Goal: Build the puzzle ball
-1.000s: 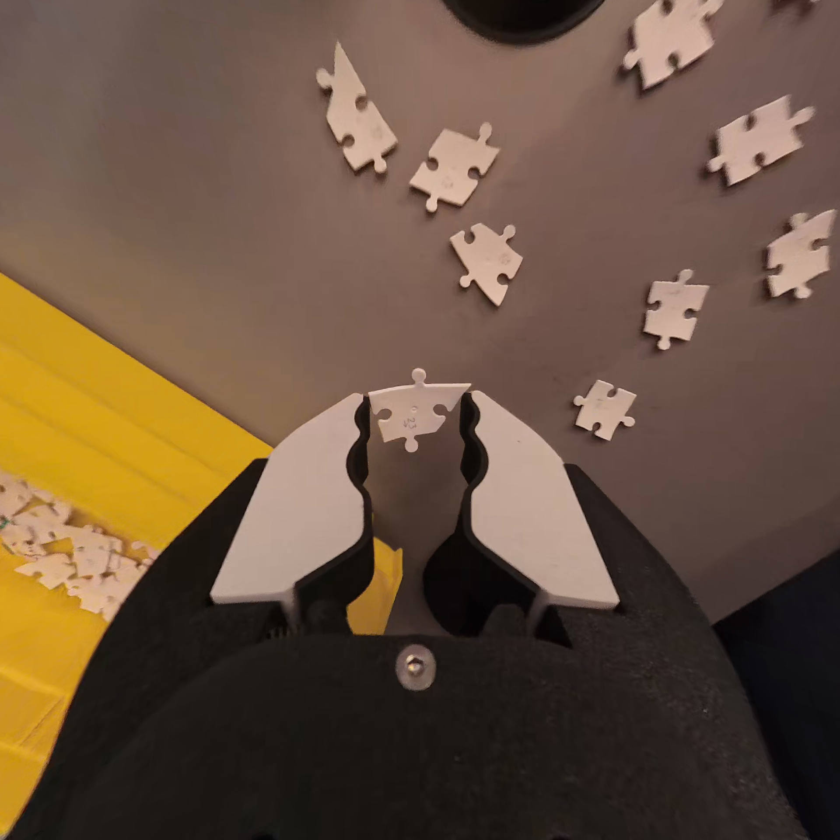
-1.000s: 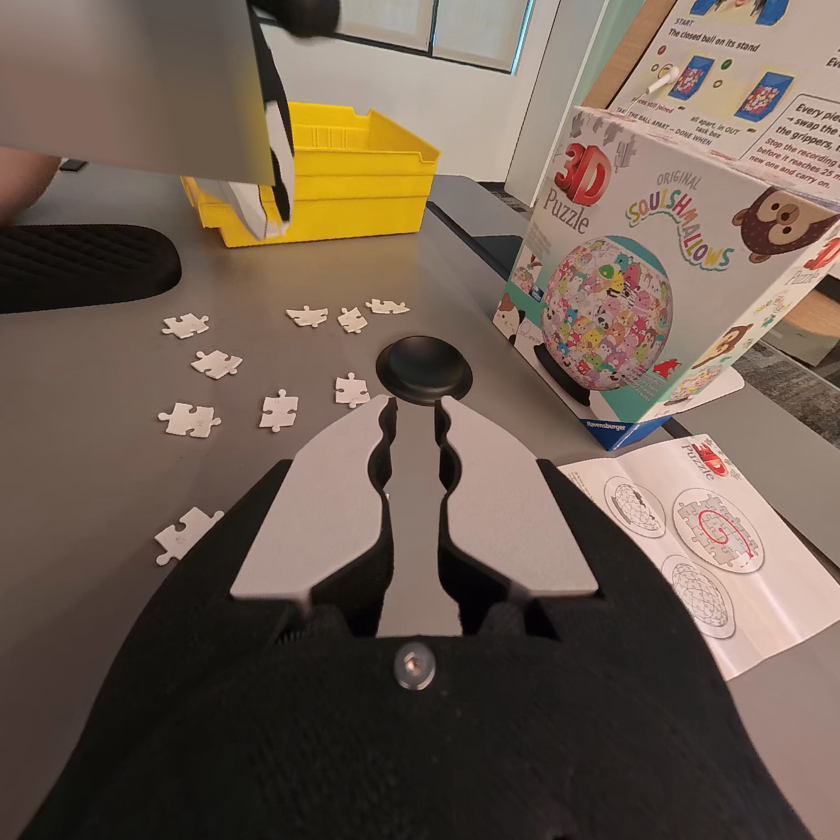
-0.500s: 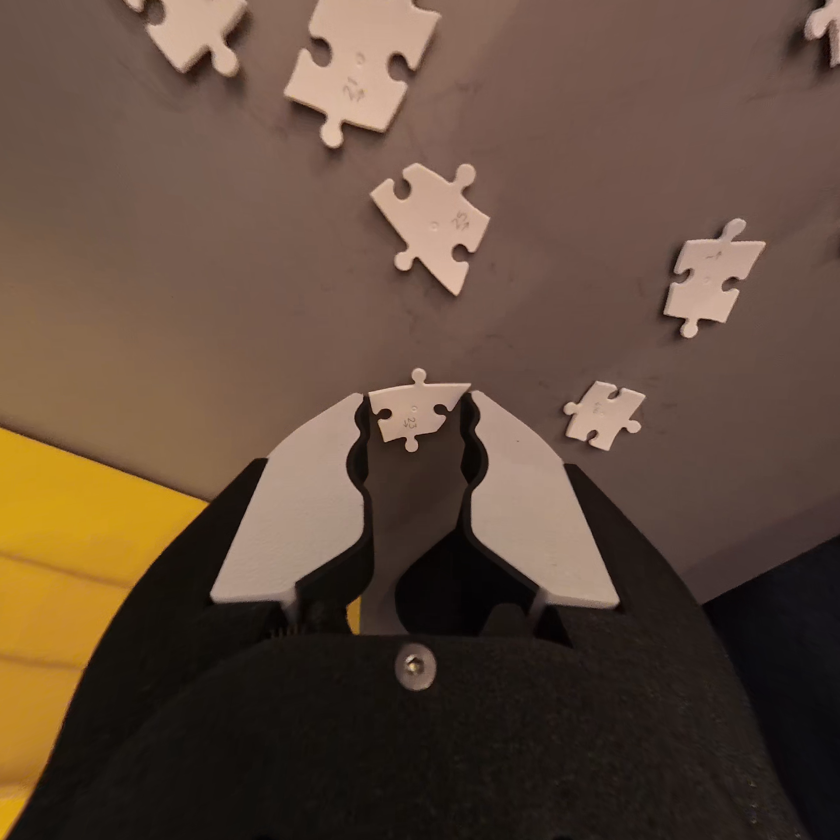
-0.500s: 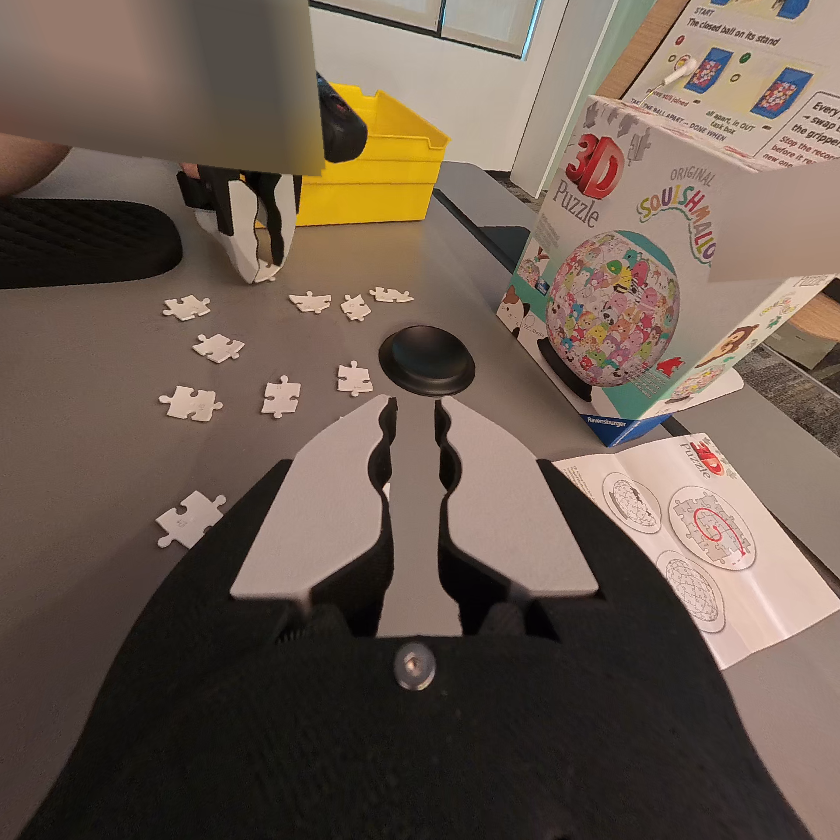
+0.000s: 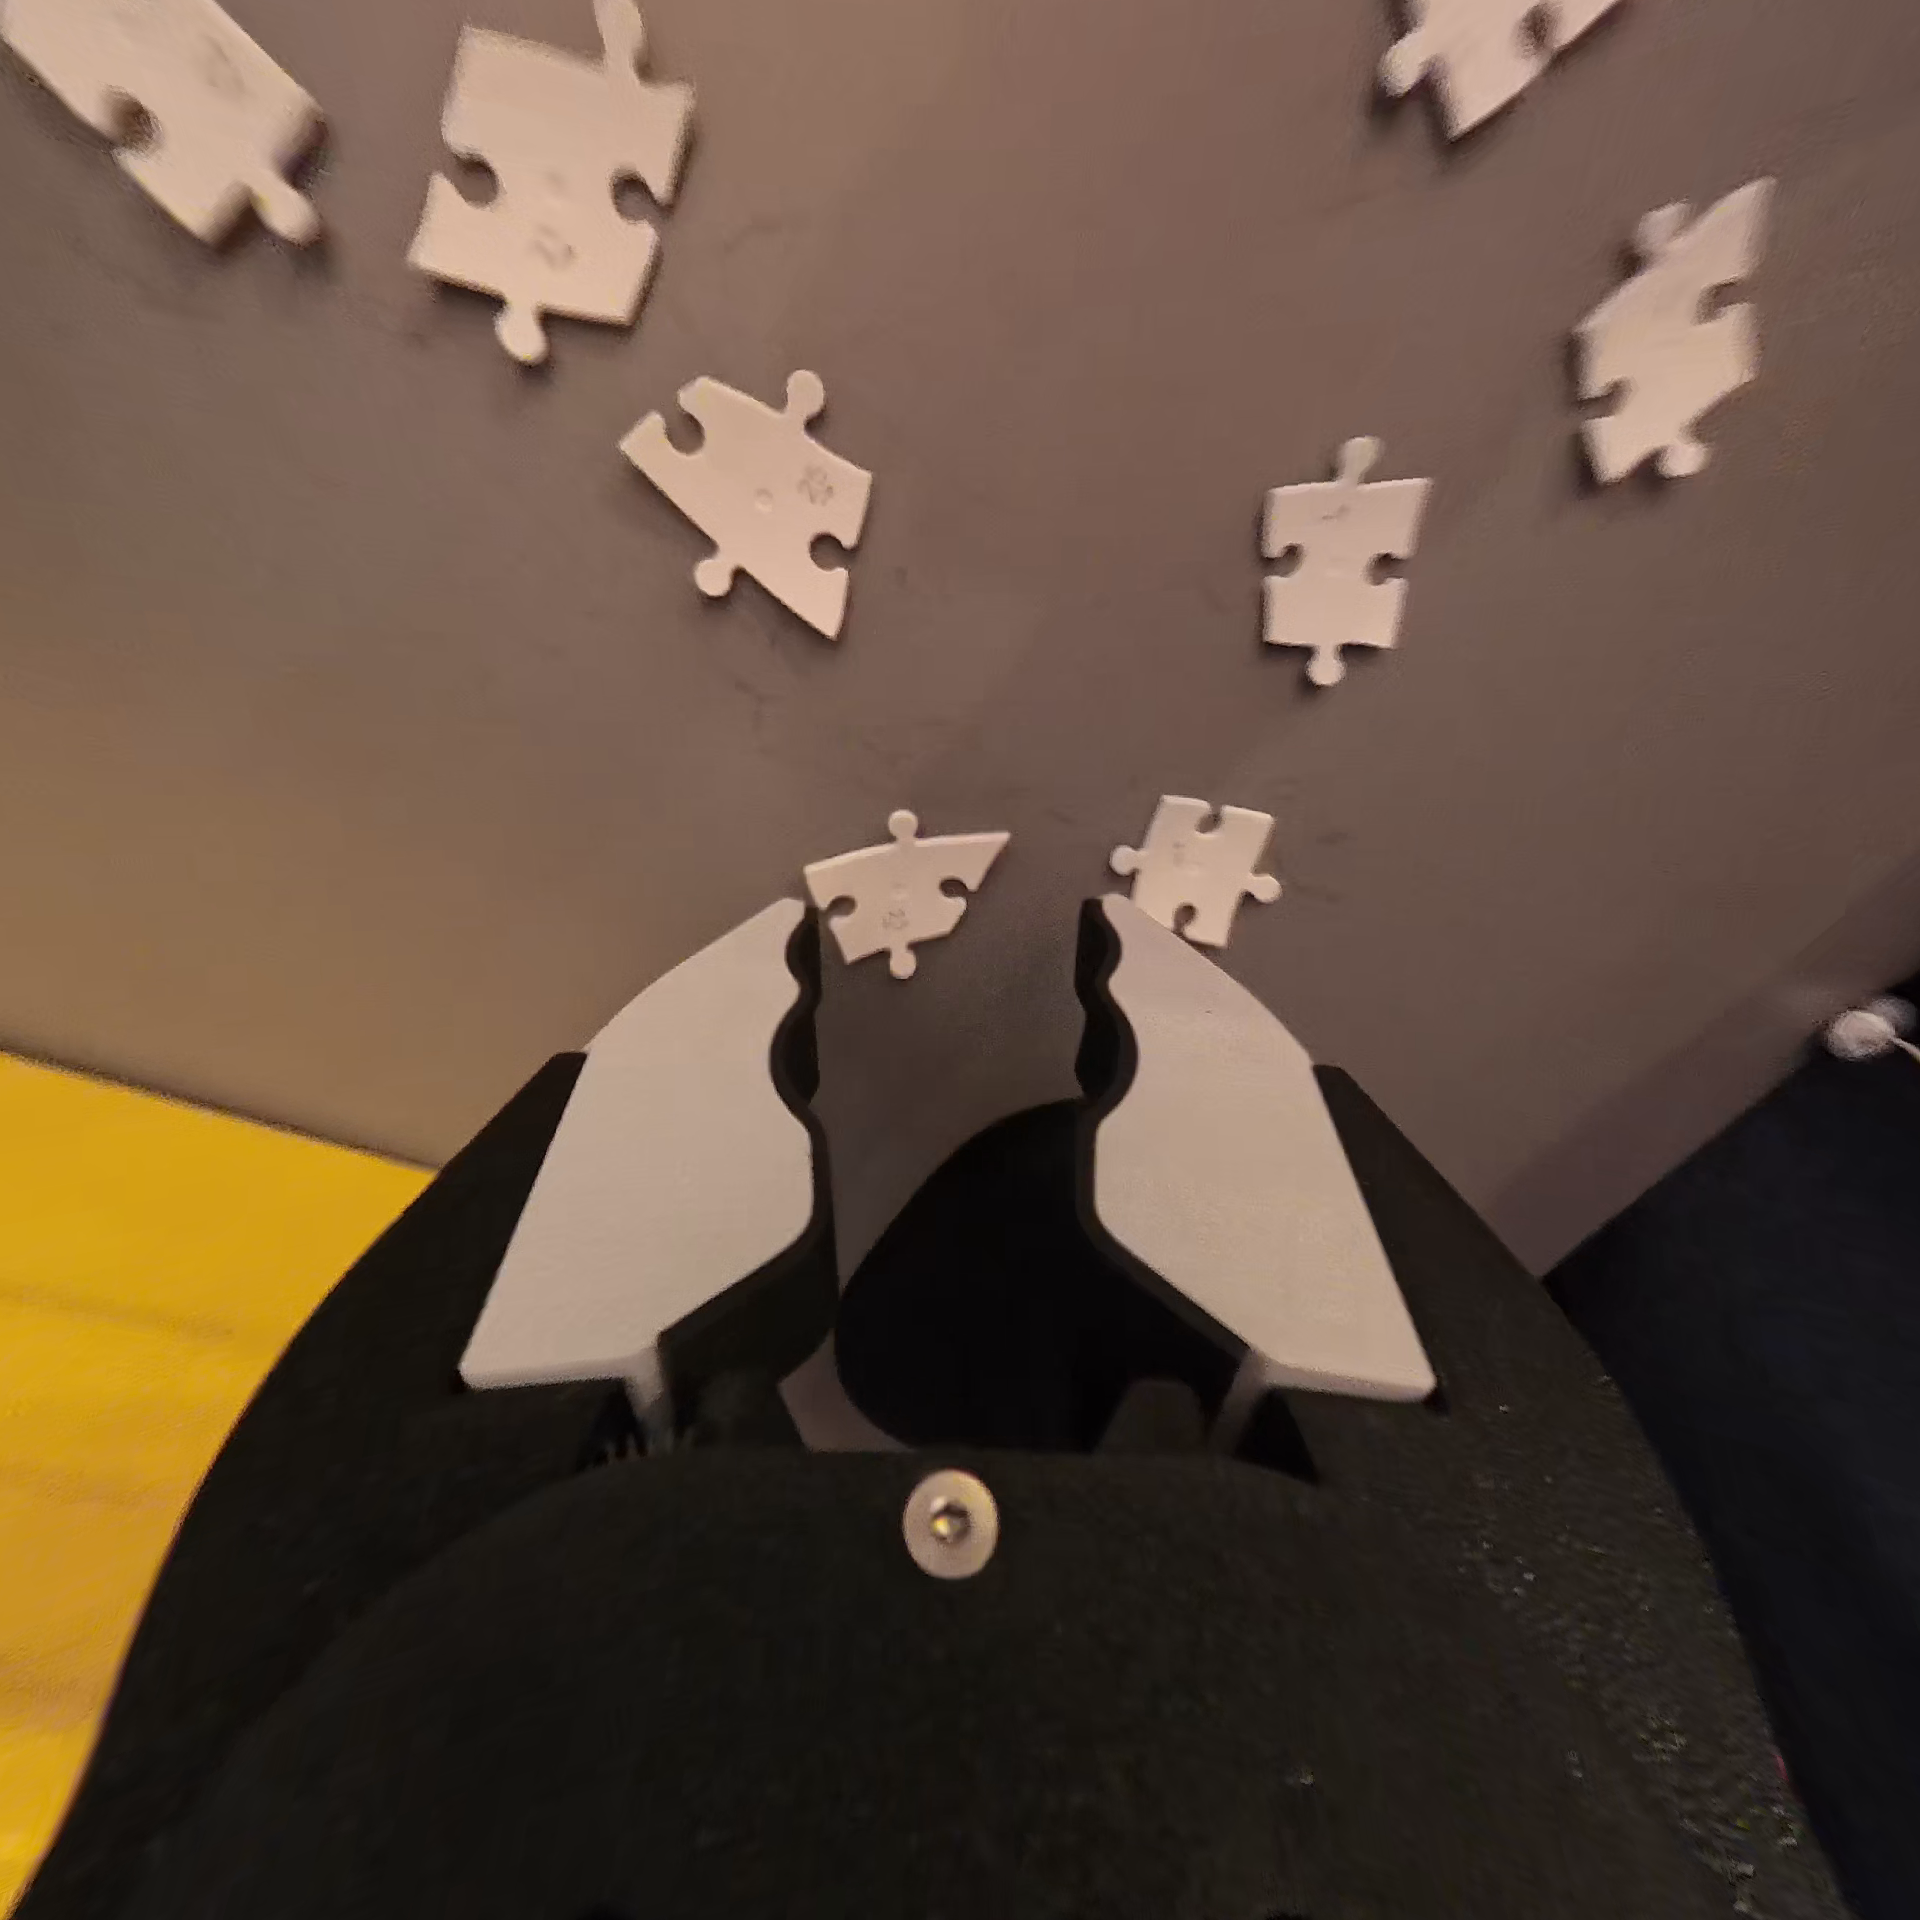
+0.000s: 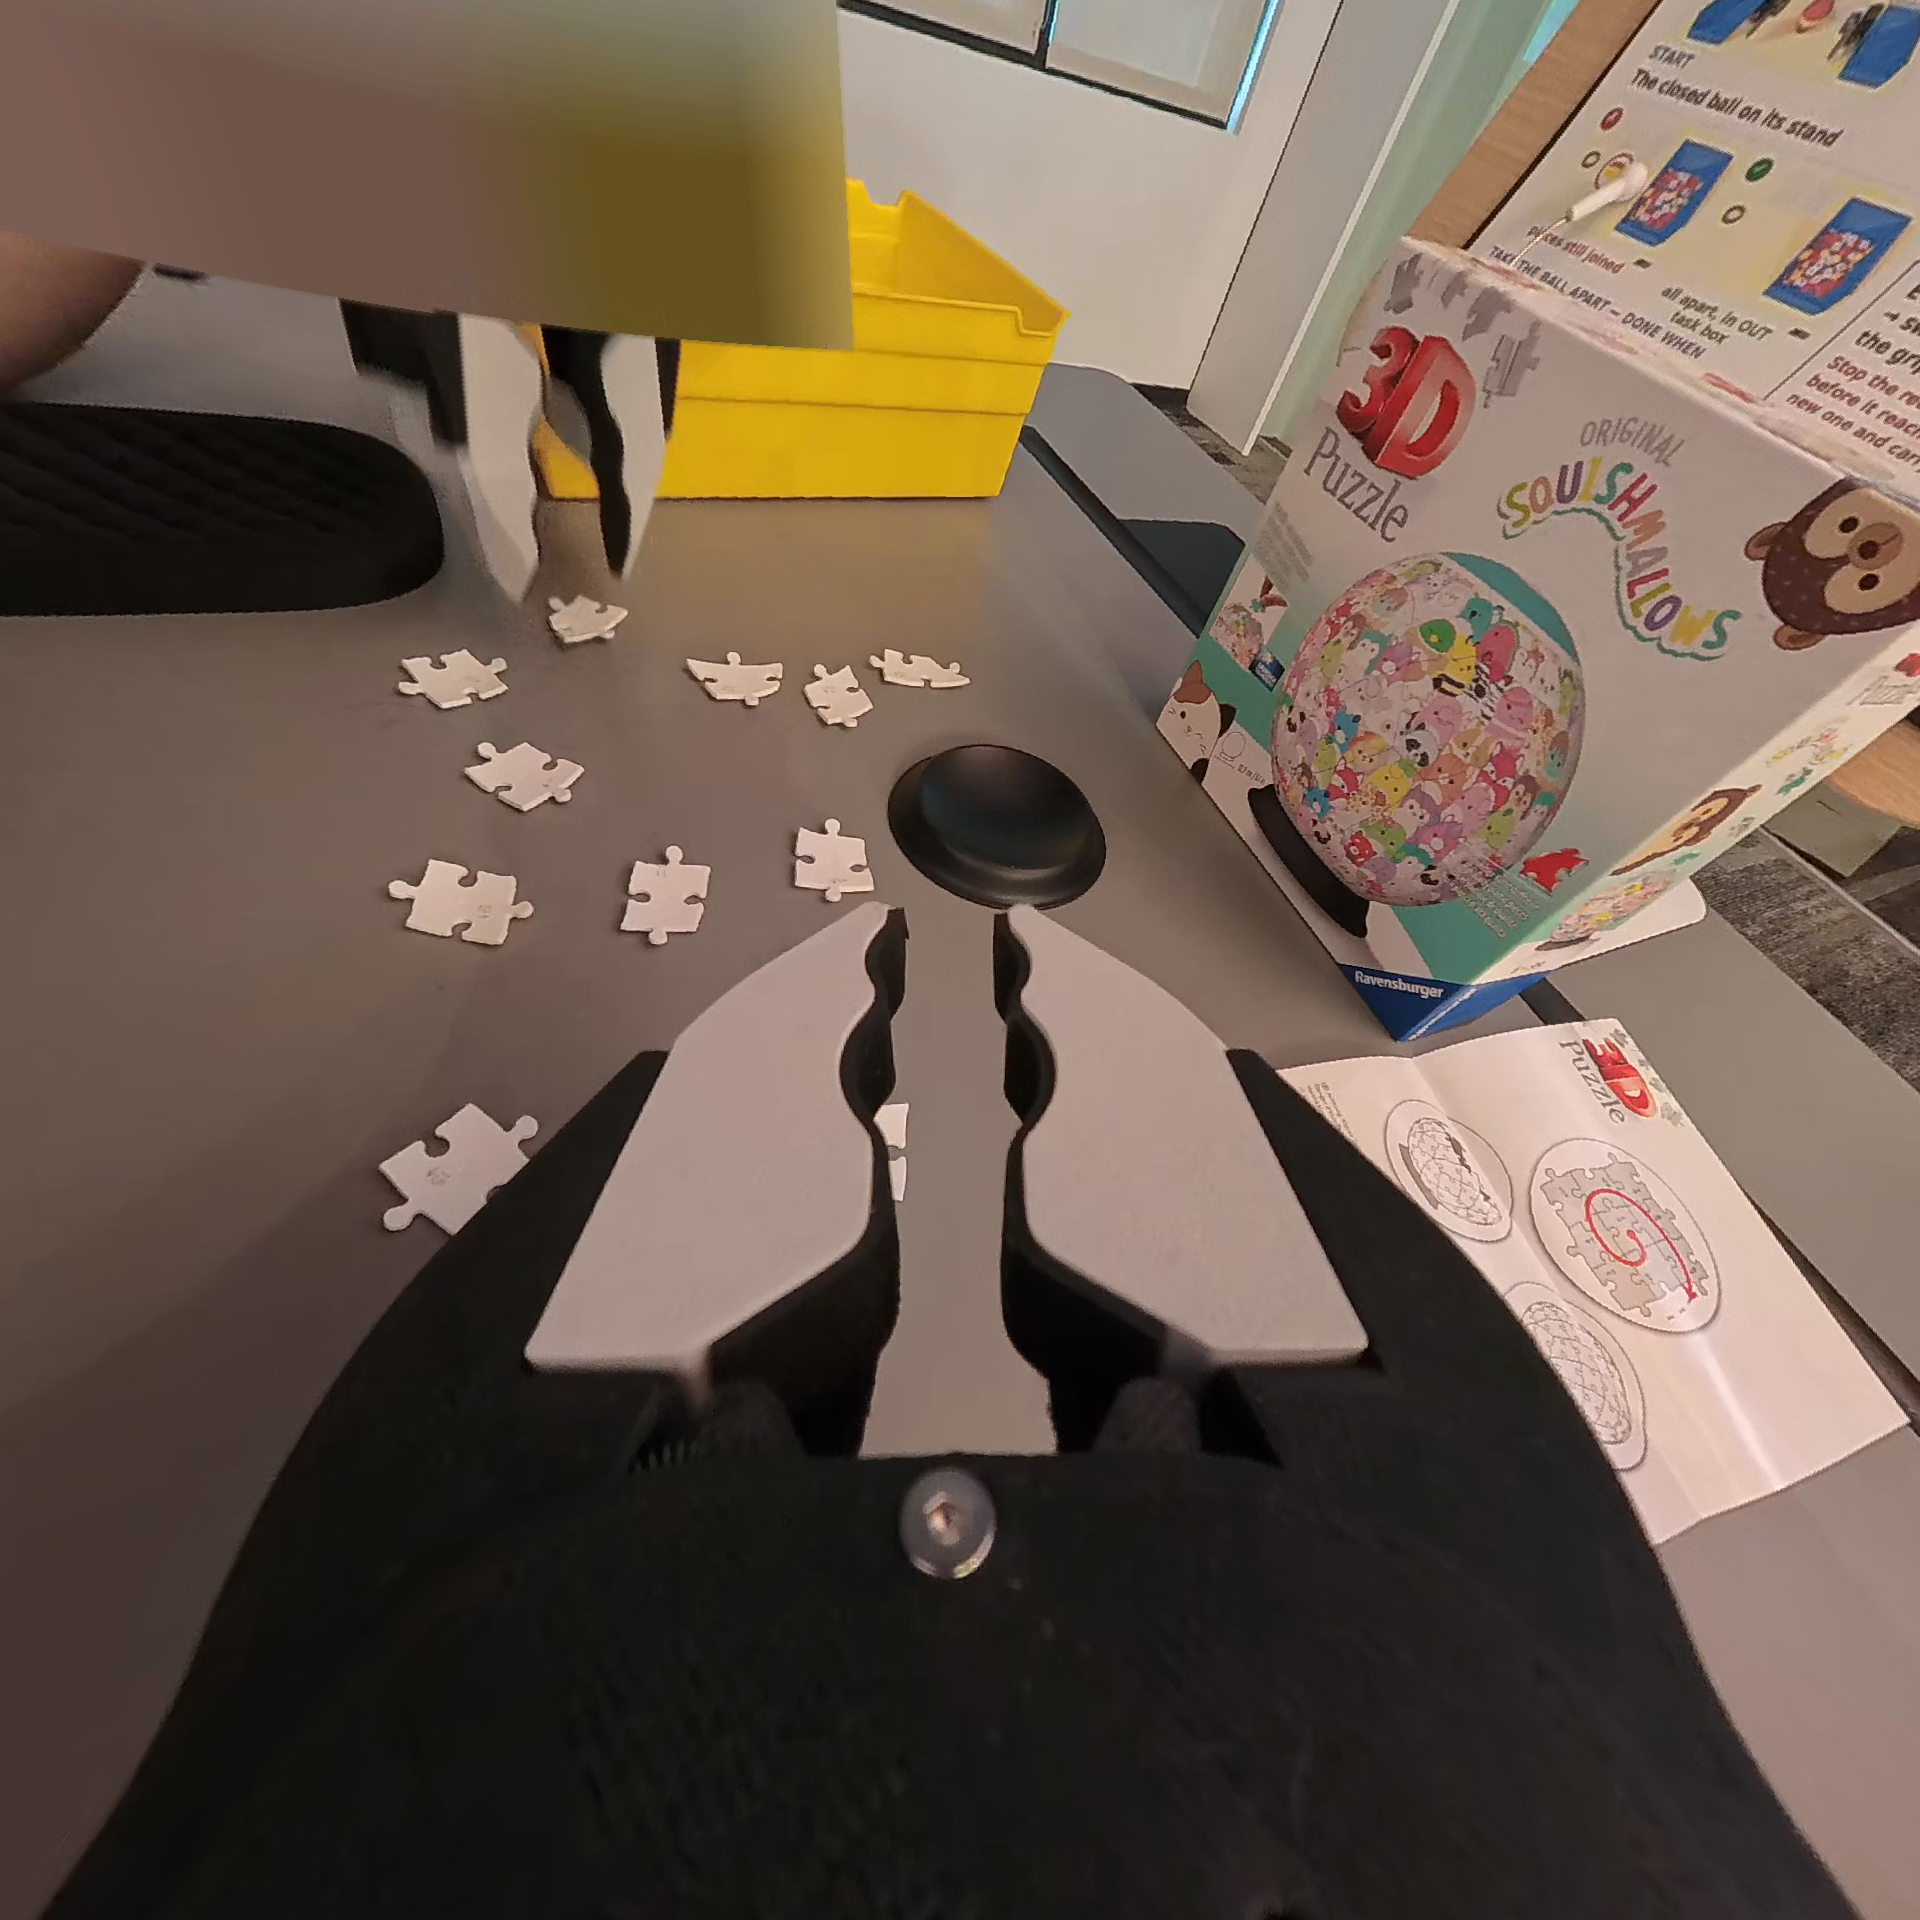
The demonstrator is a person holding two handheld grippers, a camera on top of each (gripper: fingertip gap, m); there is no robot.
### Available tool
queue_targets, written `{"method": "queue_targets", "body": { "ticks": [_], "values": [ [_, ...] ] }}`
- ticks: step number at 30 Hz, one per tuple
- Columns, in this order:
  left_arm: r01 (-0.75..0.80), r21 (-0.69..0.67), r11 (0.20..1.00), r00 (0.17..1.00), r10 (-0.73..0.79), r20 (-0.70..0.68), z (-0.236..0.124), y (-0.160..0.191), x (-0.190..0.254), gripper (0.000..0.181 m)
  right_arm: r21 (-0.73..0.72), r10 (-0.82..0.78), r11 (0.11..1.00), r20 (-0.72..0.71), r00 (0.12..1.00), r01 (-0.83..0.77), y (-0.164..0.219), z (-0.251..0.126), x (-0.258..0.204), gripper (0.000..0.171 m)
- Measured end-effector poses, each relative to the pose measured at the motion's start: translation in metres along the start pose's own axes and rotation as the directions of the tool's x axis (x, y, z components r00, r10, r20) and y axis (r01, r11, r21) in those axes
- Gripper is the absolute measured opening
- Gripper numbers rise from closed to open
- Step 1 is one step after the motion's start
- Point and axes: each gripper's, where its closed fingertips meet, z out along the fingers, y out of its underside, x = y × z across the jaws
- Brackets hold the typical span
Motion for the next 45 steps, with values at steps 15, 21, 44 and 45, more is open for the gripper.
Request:
{"method": "queue_targets", "body": {
  "ticks": [15,21,44,45],
  "values": [
    [0.449,0.277,0.85,0.775,-0.524,0.353,-0.107,0.105,-0.192,0.044,0.015,-0.004,1.0,-0.002,1.0,0.004,-0.004,0.002,-0.001,0.017],
    [0.59,0.155,0.792,0.728,-0.605,0.324,-0.049,0.117,-0.234,0.044,0.004,-0.003,1.0,0.005,1.0,0.003,-0.001,0.002,-0.002,0.017],
    [0.669,0.175,0.722,0.687,-0.691,0.225,-0.036,0.133,-0.251,0.035,-0.043,-0.017,0.999,0.035,0.999,0.018,0.007,0.005,-0.008,0.017],
    [0.666,0.188,0.722,0.685,-0.692,0.23,-0.04,0.133,-0.251,0.035,-0.044,-0.018,0.999,0.034,0.999,0.02,0.007,0.005,-0.008,0.017]
  ]
}}
